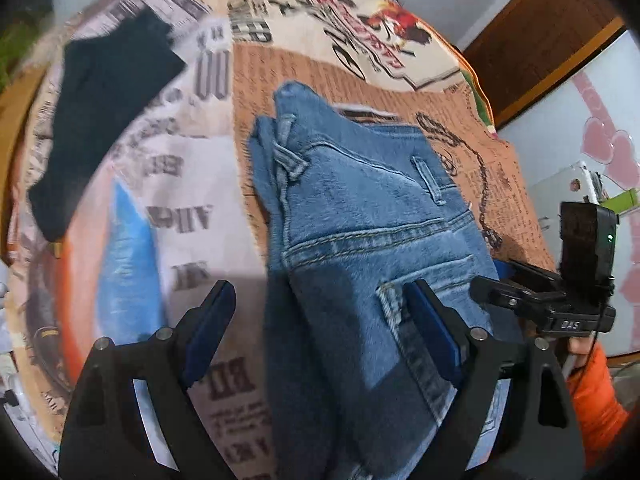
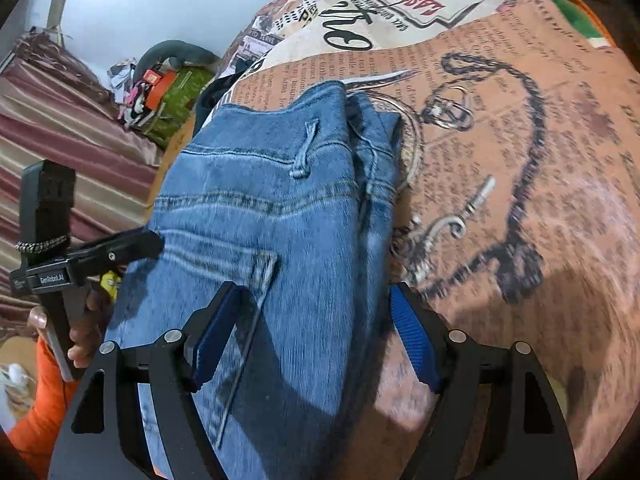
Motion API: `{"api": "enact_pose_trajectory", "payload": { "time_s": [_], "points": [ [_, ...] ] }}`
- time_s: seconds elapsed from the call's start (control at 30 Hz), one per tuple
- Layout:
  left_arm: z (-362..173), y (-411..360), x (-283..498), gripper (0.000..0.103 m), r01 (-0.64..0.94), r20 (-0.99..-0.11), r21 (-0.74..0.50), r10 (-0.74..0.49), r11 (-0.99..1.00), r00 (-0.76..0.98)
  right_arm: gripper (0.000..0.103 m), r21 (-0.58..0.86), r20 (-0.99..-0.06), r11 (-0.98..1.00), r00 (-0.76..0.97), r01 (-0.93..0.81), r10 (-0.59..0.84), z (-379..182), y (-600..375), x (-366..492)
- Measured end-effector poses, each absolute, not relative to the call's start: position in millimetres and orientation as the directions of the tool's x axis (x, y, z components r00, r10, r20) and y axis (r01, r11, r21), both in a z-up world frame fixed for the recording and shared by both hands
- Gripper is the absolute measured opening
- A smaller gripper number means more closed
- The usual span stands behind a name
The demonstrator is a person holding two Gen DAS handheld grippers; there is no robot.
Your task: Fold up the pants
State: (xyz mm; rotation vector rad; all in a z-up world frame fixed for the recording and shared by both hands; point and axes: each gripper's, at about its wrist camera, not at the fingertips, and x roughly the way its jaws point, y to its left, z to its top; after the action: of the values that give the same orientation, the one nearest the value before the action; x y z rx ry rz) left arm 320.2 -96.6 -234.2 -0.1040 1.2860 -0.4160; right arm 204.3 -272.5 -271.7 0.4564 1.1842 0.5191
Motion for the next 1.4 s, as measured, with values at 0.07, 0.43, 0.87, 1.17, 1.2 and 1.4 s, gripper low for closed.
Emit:
{"api": "enact_pose_trajectory", "payload": {
  "time_s": [0.07,0.43,0.87,1.17,1.2,1.4],
  "points": [
    [-239.8,-103.2,324.6,0.085,0.264,-0.909,-0.317,-0.371,0.911,0.192,0.074,0.6,-0.739,0.787,0.276,-0.147,0.615,-273.5,-269.4,208.2],
    [-220.2,-117.7,315.4,0.042,0.366,-0.881,-0.29,-0.396,0.884,0.259,0.028,0.577,-0.739,0.796,0.298,-0.185,0.604,-252.7,-263.7,208.7],
    [-123.8,-72.8,287.1,0.036,0.382,-0.746,-0.168,-0.37,0.909,0.554,0.018,0.459,-0.647,0.801,0.474,-0.384,0.597,-152.6,-215.1,219.2],
    [-64.0,-15.4,307.8,0.036,0.31,-0.62,-0.112,-0.311,0.944,0.721,0.018,0.376,-0.558,0.785,0.556,-0.492,0.616,-94.9,-152.5,264.6],
    [-60.4,-8.3,311.2,0.036,0.302,-0.611,-0.11,-0.304,0.947,0.731,0.018,0.359,-0.557,0.785,0.559,-0.505,0.614,-89.9,-142.4,272.3],
    [-57.5,40.4,345.7,0.036,0.25,-0.578,-0.123,-0.274,0.96,0.769,0.018,0.315,-0.566,0.782,0.555,-0.537,0.609,-84.8,-95.6,313.4]
  ]
}}
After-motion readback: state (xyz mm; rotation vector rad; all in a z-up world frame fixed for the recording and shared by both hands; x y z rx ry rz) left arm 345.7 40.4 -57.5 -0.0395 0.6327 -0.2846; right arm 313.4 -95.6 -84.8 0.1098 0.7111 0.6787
